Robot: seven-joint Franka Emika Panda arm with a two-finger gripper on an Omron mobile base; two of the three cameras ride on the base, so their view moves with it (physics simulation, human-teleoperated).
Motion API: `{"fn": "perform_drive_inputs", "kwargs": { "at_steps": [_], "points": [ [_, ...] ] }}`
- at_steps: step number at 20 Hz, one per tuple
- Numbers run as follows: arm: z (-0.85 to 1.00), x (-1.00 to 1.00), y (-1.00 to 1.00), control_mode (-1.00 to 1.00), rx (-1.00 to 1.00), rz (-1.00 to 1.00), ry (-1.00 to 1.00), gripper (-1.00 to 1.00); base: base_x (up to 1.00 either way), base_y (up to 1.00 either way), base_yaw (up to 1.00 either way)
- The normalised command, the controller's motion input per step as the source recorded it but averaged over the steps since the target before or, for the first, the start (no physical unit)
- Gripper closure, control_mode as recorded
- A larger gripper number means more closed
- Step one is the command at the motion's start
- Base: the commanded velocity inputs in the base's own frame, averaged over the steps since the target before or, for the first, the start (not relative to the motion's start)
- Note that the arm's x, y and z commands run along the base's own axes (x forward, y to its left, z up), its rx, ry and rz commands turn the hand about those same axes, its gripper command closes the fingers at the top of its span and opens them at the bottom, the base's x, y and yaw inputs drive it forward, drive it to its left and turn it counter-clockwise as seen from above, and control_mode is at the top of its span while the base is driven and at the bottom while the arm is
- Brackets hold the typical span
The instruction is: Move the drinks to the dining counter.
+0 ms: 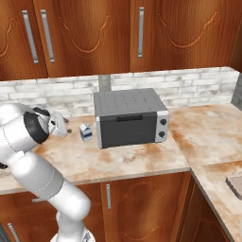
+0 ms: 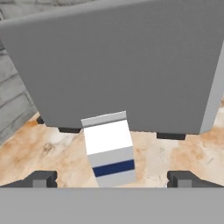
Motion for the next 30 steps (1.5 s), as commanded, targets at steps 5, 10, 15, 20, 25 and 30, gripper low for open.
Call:
{"fn": "perform_drive_inputs", "kwargs": {
  "at_steps": [5,10,15,20,25,30],
  "points": [
    [0.00,0.00,-0.22,-1.00,0.02,0.00,0.01,-1.00,0.00,0.00,0.00],
    [-0.01,0.00,-0.14,-1.00,0.00,0.00,0.00,-1.00,0.00,0.00,0.00],
    [-0.13,0.00,-0.11,-1.00,0.00,0.00,0.00,-1.00,0.00,0.00,0.00],
    [-0.11,-0.07,-0.10,-1.00,0.00,0.01,0.00,-1.00,0.00,0.00,0.00],
    [-0.09,-0.04,-0.03,-1.00,0.00,0.01,0.00,-1.00,0.00,0.00,0.00],
    [-0.08,-0.02,0.00,-1.00,0.00,0.02,0.00,-1.00,0.00,0.00,0.00]
  ]
}}
